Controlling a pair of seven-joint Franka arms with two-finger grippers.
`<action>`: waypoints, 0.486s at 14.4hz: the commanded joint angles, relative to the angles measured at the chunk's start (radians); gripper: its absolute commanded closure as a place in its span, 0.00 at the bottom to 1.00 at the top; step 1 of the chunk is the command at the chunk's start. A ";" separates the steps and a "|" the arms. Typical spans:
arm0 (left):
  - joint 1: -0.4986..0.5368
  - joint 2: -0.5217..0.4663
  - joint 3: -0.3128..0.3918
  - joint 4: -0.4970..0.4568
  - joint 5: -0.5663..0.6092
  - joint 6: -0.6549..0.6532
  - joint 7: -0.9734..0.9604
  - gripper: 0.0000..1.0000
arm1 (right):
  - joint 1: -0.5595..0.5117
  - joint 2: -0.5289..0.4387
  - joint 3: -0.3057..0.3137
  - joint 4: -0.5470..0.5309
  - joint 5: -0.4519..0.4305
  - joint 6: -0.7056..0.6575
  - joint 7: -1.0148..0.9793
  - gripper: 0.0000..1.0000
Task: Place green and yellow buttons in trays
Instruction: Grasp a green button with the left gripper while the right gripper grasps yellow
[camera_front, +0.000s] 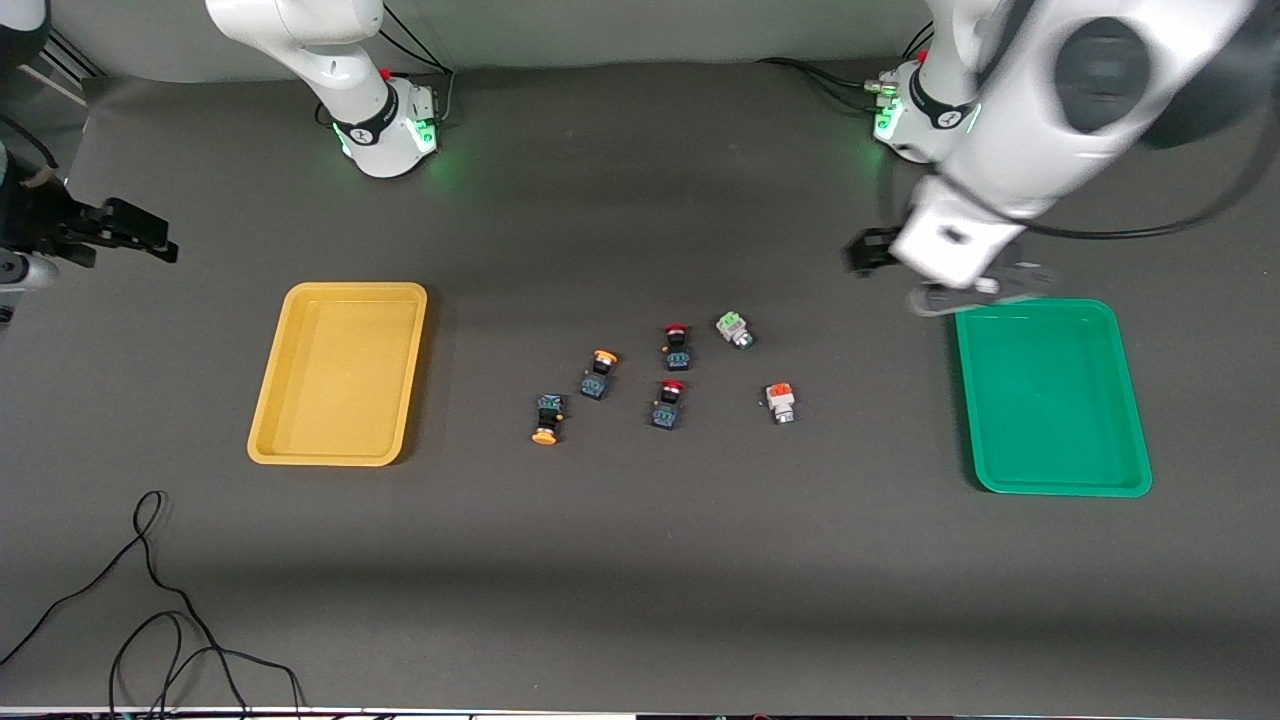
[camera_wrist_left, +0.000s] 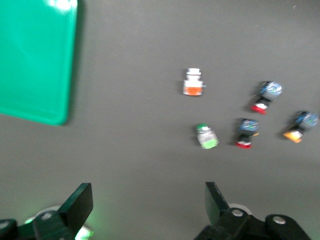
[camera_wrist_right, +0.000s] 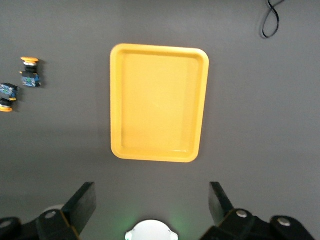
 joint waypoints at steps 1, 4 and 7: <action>-0.147 0.020 0.020 -0.008 0.000 0.090 -0.309 0.00 | 0.080 0.090 0.015 0.132 0.008 -0.053 0.146 0.00; -0.212 0.023 0.020 -0.014 0.005 0.099 -0.391 0.00 | 0.156 0.142 0.033 0.170 0.029 -0.050 0.318 0.00; -0.212 0.057 0.020 -0.097 0.010 0.189 -0.396 0.00 | 0.219 0.211 0.033 0.181 0.124 -0.001 0.457 0.00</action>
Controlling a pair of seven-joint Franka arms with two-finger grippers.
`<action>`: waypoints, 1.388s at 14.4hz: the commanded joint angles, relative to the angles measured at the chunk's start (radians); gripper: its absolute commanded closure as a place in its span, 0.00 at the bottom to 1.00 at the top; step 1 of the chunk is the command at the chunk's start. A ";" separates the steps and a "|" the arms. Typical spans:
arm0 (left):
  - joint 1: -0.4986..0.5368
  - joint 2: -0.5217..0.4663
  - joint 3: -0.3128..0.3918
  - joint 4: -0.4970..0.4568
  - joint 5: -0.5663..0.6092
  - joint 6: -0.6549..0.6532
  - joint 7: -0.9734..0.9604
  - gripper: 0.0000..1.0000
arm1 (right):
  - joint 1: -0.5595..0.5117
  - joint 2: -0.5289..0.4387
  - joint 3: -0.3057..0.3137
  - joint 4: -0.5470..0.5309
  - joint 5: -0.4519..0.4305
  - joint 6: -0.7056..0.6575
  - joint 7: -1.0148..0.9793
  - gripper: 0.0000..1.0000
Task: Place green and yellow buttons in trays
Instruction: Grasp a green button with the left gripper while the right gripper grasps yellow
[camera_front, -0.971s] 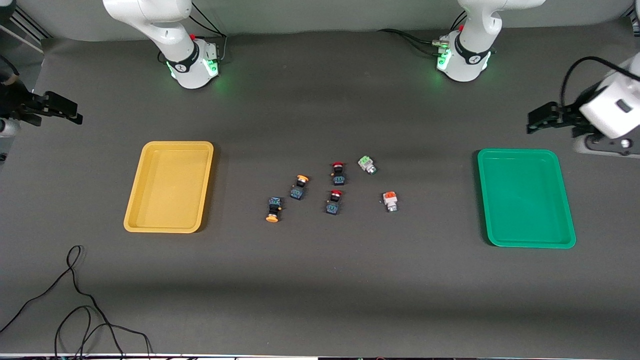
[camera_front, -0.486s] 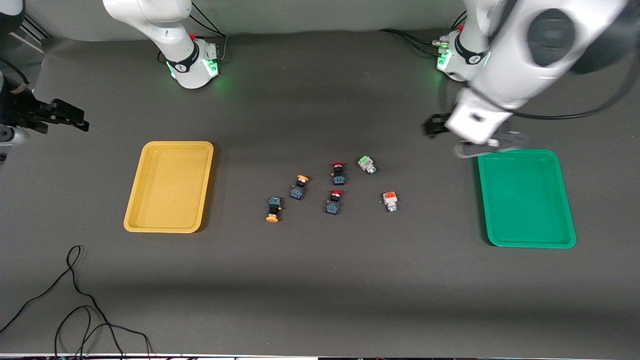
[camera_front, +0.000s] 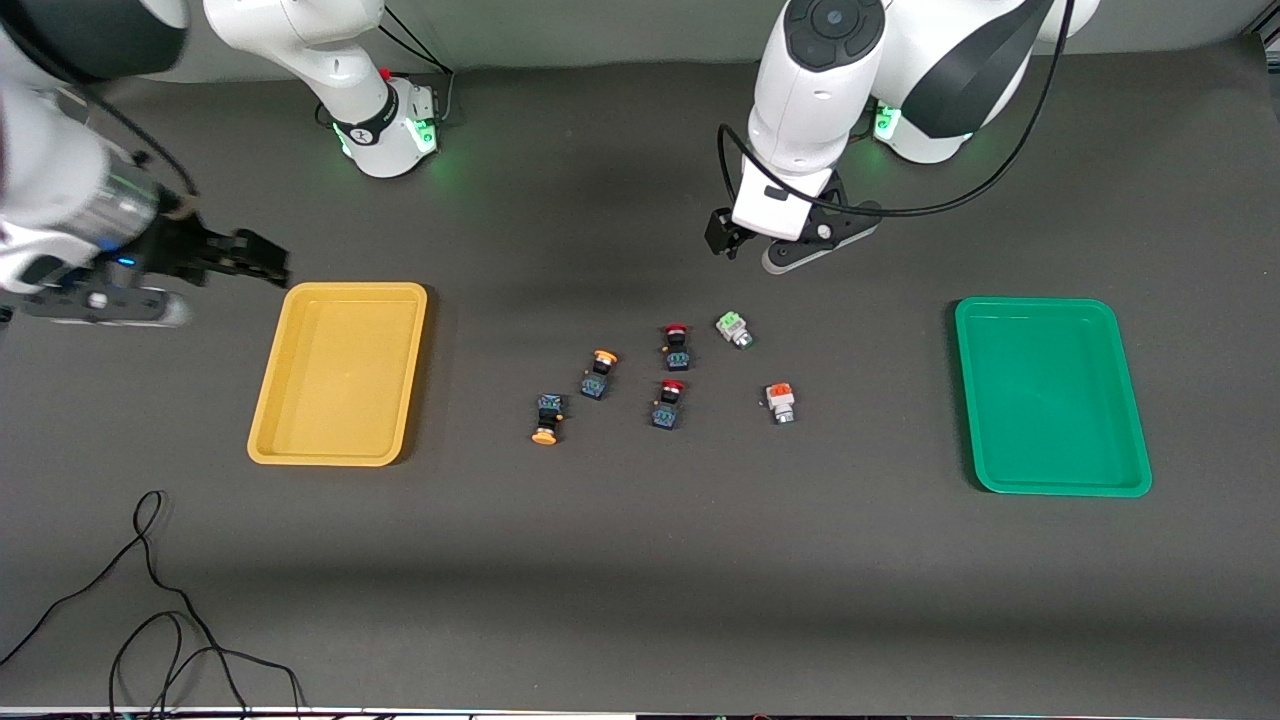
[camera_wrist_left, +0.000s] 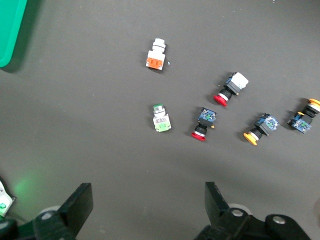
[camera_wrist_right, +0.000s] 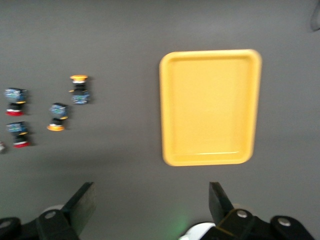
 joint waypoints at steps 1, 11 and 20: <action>-0.007 0.017 0.017 -0.120 0.008 0.137 -0.018 0.00 | 0.050 0.090 -0.007 0.039 0.062 0.052 0.119 0.00; -0.027 0.347 0.019 -0.303 0.107 0.654 -0.125 0.00 | 0.249 0.421 -0.007 -0.126 0.083 0.601 0.315 0.00; -0.056 0.395 0.019 -0.303 0.108 0.694 -0.165 0.38 | 0.334 0.650 -0.010 -0.156 0.087 0.922 0.403 0.01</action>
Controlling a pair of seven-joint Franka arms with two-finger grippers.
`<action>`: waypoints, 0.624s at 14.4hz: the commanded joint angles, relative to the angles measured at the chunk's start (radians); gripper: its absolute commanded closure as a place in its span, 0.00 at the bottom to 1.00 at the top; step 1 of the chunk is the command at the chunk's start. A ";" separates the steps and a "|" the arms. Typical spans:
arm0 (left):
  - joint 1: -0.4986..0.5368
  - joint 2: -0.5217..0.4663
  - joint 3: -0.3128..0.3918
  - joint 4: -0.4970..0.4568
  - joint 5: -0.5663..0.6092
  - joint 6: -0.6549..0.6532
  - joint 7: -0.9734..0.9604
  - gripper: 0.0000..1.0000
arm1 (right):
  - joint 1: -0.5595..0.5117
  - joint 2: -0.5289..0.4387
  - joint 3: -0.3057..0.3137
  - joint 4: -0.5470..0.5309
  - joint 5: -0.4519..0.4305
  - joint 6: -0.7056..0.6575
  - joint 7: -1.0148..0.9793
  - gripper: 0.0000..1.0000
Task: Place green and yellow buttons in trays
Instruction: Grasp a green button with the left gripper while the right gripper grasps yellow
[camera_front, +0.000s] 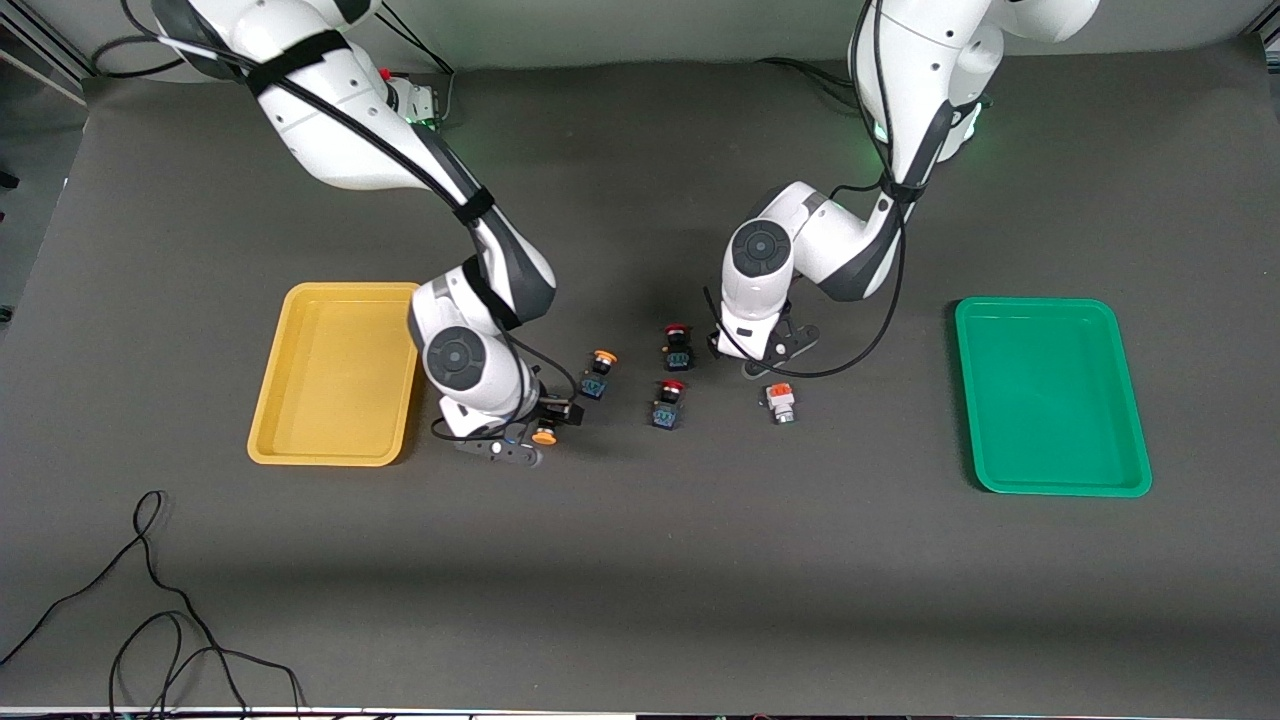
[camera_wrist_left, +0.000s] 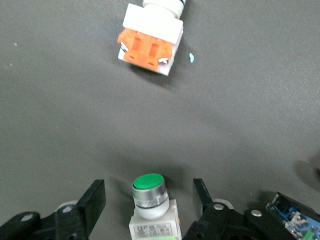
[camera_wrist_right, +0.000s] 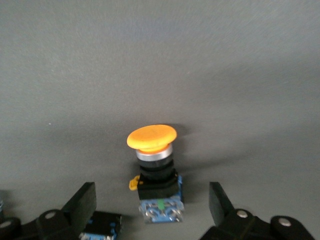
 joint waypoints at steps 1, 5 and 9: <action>-0.028 -0.002 0.008 0.008 0.018 -0.006 -0.039 0.47 | 0.046 0.028 -0.018 0.004 0.014 0.041 0.023 0.09; -0.025 -0.005 0.008 0.010 0.018 -0.010 -0.039 0.88 | 0.043 0.013 -0.020 0.010 0.014 0.035 0.020 1.00; 0.035 -0.124 0.019 0.033 0.018 -0.113 0.013 0.90 | 0.028 -0.070 -0.032 0.017 0.013 -0.061 0.006 1.00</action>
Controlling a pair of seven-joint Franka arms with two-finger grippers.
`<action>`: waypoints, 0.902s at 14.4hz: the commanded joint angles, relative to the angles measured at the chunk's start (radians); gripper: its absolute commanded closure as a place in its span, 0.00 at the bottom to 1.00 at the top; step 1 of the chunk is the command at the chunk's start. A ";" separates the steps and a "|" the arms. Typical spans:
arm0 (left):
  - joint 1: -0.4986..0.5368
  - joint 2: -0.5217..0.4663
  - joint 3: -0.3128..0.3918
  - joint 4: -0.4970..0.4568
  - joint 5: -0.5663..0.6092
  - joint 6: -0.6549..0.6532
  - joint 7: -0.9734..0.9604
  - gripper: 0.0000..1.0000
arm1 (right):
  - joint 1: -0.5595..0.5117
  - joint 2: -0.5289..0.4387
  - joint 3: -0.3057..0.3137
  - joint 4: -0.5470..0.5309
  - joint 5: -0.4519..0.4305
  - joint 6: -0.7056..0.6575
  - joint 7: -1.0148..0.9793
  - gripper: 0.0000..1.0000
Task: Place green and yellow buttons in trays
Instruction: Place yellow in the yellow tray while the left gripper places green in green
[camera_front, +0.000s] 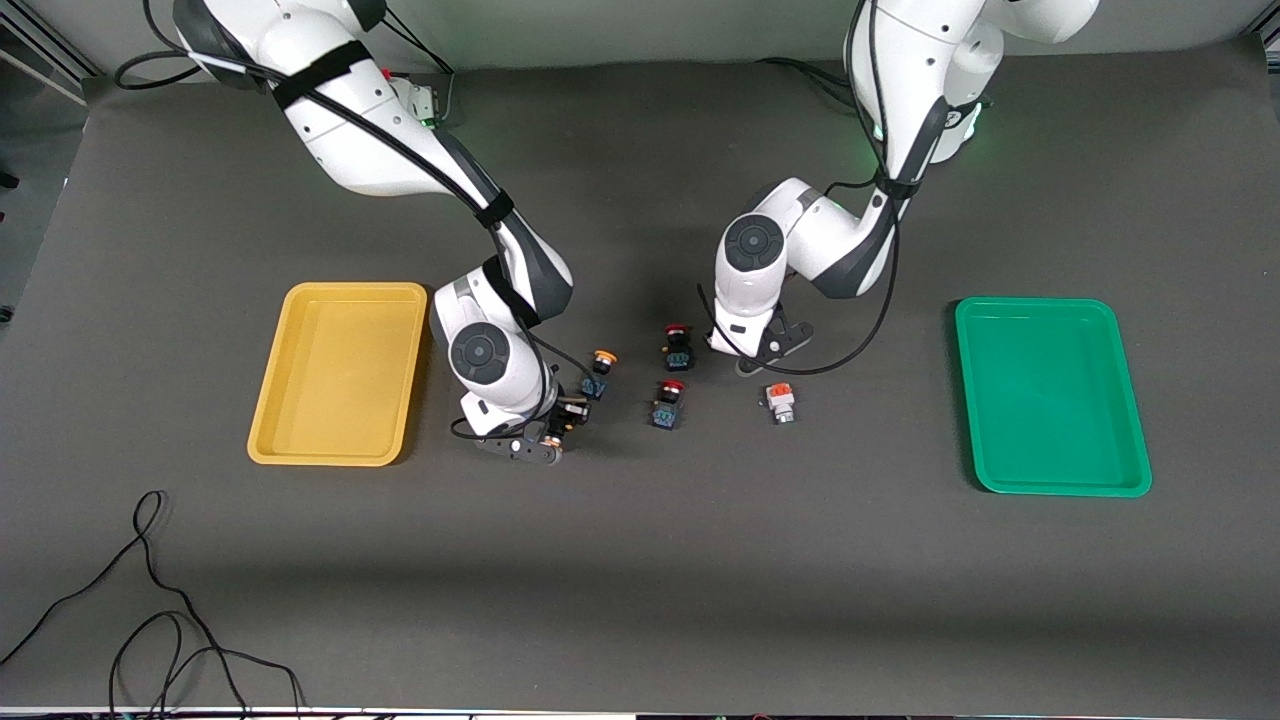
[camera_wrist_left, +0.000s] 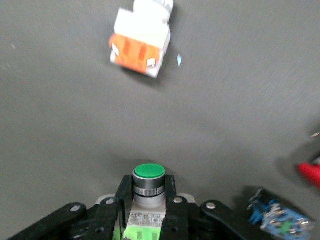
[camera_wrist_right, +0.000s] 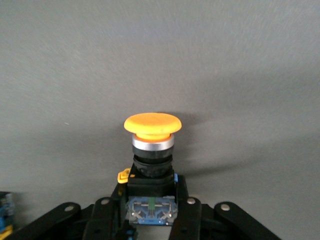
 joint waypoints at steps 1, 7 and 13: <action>0.069 -0.163 0.005 0.027 0.013 -0.172 0.075 0.90 | -0.004 -0.111 -0.034 -0.001 0.013 -0.140 0.000 1.00; 0.209 -0.404 0.006 0.121 -0.003 -0.591 0.593 0.95 | -0.010 -0.392 -0.202 -0.009 0.011 -0.565 -0.181 1.00; 0.486 -0.543 0.011 0.104 -0.005 -0.765 1.026 0.96 | -0.007 -0.461 -0.449 -0.117 0.014 -0.596 -0.637 1.00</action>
